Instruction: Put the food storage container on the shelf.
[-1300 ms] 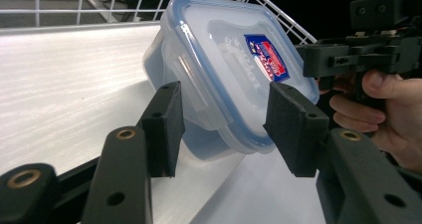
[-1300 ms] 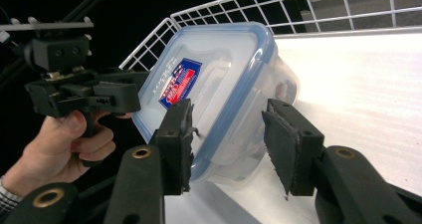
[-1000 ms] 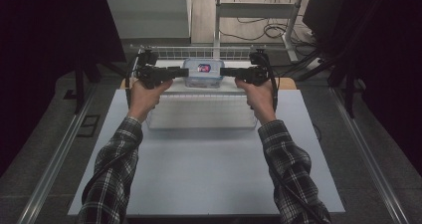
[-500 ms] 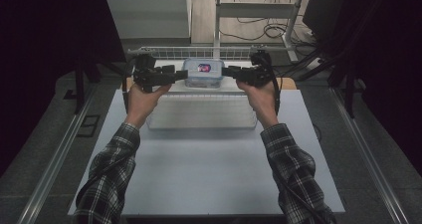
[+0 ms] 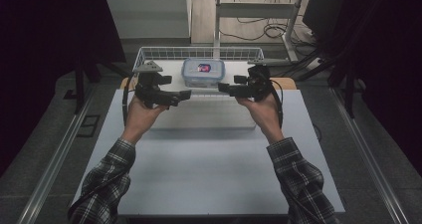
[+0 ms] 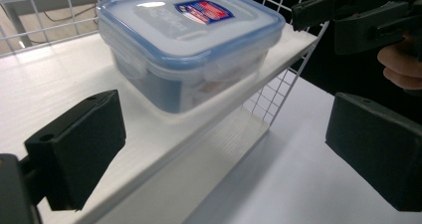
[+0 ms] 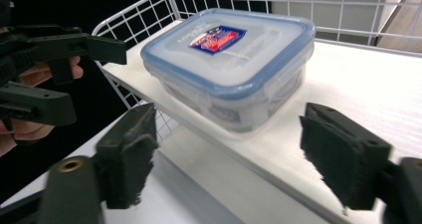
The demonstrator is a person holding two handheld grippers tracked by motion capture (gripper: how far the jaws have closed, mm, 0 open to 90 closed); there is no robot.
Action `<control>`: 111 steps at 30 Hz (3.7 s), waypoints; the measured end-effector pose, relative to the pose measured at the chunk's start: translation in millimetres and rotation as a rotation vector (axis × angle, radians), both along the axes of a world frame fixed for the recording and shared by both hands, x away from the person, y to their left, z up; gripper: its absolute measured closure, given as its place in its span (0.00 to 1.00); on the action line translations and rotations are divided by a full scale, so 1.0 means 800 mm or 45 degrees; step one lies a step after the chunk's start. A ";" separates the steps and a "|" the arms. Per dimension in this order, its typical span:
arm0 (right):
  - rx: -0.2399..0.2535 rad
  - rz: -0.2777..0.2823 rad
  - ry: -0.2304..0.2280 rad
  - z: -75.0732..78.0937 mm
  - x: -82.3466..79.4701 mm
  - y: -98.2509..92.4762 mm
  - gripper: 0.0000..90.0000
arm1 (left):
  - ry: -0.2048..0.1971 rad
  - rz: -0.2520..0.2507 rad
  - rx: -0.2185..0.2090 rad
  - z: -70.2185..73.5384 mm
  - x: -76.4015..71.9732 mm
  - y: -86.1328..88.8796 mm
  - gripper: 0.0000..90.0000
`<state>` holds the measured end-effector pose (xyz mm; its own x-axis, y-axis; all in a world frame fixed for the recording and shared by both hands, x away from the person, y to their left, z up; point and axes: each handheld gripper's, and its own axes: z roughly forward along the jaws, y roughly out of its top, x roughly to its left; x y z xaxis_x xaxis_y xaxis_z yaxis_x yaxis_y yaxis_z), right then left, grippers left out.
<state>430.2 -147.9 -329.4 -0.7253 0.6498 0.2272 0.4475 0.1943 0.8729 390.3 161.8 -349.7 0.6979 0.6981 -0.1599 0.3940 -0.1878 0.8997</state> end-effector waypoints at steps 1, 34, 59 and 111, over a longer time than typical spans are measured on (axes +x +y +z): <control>0.000 0.003 -0.002 -0.001 -0.002 0.000 0.19 | 0.003 -0.012 -0.007 -0.002 -0.002 -0.001 0.02; -0.070 0.095 -0.108 -0.057 -0.068 -0.005 0.02 | -0.053 -0.079 0.071 -0.072 -0.069 -0.026 0.00; -0.203 0.053 -0.143 -0.104 -0.106 -0.025 0.00 | -0.043 -0.057 0.059 -0.114 -0.107 -0.003 0.01; -0.289 0.142 -0.072 -0.179 -0.174 -0.060 0.00 | 0.071 0.046 0.198 -0.194 -0.180 0.023 0.00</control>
<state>291.1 -195.9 -472.9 -0.8029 0.5947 0.0417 0.3640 0.4337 0.8242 246.2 180.3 -504.7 0.6650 0.7419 -0.0859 0.4517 -0.3081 0.8373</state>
